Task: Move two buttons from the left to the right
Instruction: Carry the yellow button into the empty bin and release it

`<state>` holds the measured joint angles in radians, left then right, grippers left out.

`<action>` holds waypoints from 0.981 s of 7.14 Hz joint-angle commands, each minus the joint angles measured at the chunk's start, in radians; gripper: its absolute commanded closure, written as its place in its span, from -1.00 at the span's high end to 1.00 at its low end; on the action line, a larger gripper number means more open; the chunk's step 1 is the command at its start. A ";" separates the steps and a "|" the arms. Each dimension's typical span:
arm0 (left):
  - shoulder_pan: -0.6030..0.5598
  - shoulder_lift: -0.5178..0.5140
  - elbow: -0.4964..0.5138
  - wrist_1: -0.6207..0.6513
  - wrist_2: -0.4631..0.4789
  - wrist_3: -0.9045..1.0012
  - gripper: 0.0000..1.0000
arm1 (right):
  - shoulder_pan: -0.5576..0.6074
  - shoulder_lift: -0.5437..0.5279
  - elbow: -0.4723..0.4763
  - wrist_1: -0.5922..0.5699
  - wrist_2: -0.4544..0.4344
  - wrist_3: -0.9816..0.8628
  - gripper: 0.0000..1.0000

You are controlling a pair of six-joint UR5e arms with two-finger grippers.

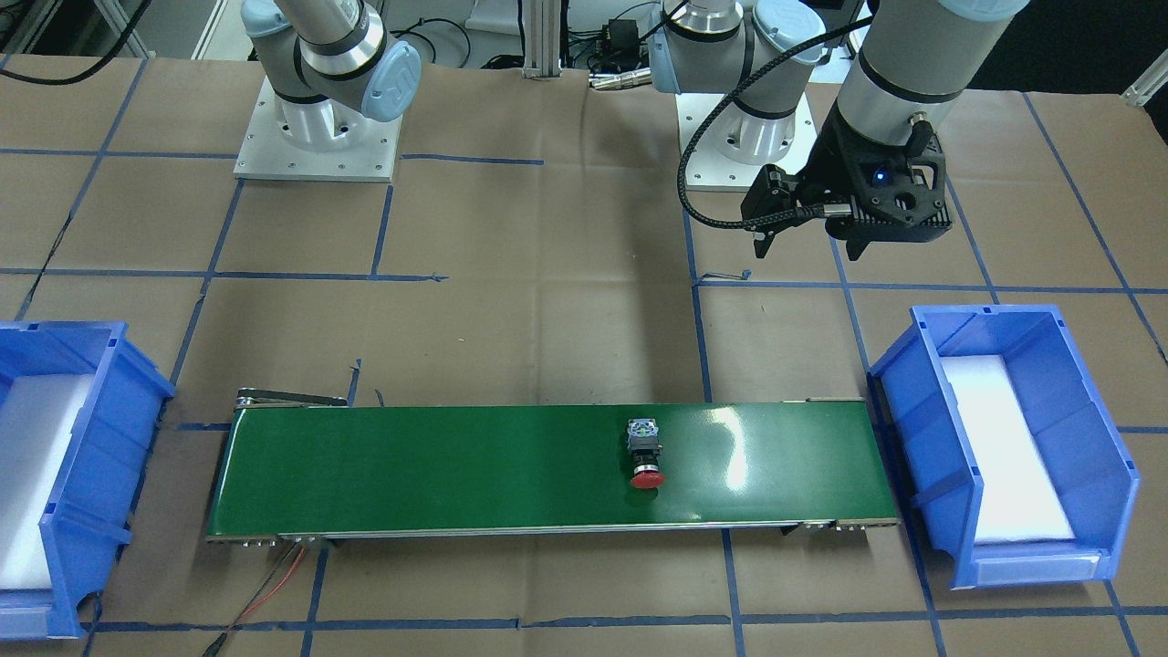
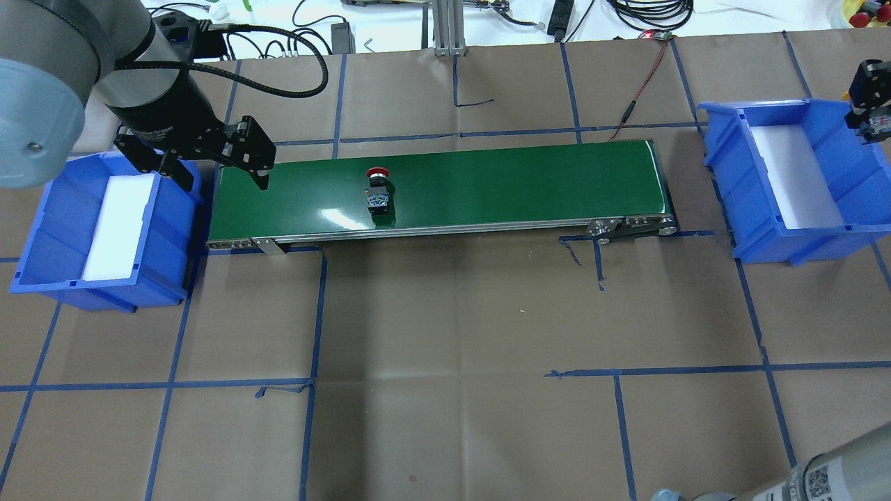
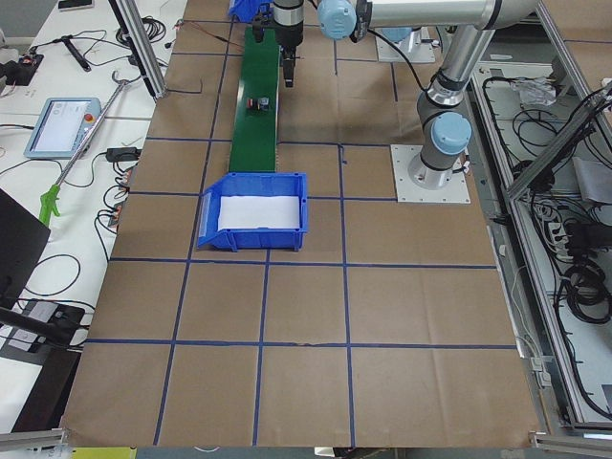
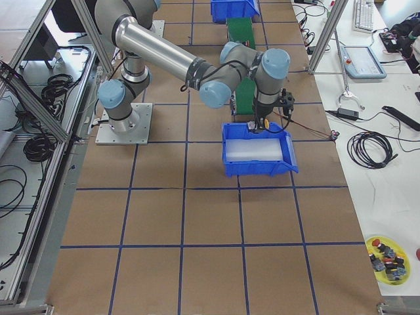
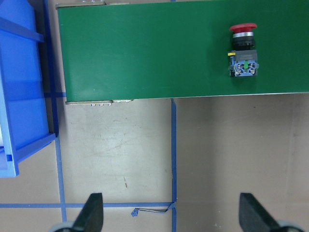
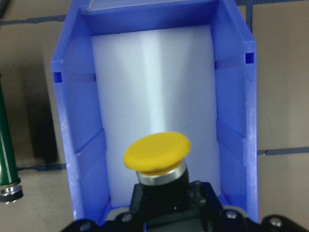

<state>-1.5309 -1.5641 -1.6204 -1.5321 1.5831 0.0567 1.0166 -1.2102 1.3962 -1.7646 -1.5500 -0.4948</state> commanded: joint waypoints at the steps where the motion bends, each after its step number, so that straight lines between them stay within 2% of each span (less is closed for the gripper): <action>1: 0.000 0.001 -0.001 0.000 0.000 0.000 1.00 | -0.009 0.075 0.048 -0.102 0.007 -0.051 -0.90; 4: 0.000 -0.002 0.001 0.001 0.000 0.000 1.00 | 0.003 0.057 0.226 -0.298 -0.010 -0.054 -0.90; 7: 0.000 0.001 0.001 0.001 0.000 0.000 1.00 | 0.008 0.041 0.326 -0.337 -0.065 -0.045 -0.88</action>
<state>-1.5309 -1.5638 -1.6200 -1.5310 1.5831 0.0568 1.0224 -1.1646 1.6830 -2.0852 -1.5906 -0.5428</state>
